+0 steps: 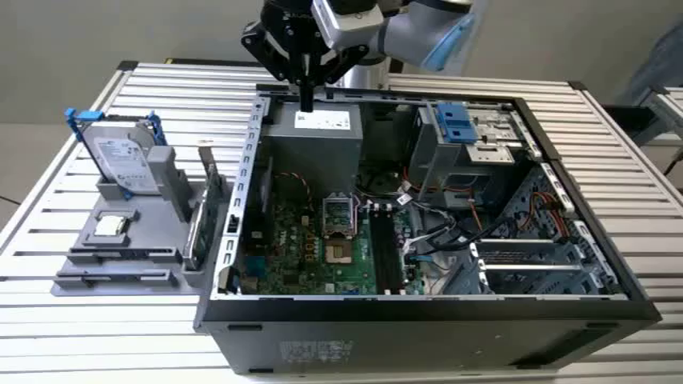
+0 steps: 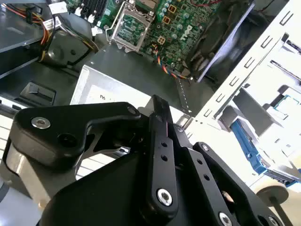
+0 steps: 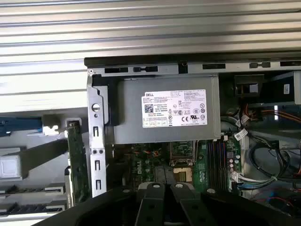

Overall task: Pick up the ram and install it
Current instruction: 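Reach for the ram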

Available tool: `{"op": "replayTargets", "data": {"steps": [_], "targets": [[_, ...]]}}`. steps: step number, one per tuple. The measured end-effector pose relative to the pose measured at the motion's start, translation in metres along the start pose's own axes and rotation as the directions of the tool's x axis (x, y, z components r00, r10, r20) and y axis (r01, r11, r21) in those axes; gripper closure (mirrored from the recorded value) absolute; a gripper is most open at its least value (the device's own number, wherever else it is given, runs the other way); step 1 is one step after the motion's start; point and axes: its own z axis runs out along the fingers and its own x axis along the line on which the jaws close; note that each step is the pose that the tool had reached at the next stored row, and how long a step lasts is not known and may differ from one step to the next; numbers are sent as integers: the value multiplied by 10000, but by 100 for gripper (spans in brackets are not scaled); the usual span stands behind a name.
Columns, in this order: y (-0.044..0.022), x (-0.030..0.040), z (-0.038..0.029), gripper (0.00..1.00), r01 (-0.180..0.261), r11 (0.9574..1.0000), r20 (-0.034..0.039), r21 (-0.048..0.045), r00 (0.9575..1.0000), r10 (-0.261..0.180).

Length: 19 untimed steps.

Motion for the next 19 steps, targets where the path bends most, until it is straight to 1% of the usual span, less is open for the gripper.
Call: {"op": "replayTargets", "data": {"steps": [11, 15, 19], "targets": [[-1, 10, 0, 100, -1, 10000, 0, 0, 10000, 1], [-3, 44, -1, 100, 0, 10000, -1, 1, 10000, 0], [-7, 103, -1, 100, 0, 10000, 0, 0, 10000, 0]]}}
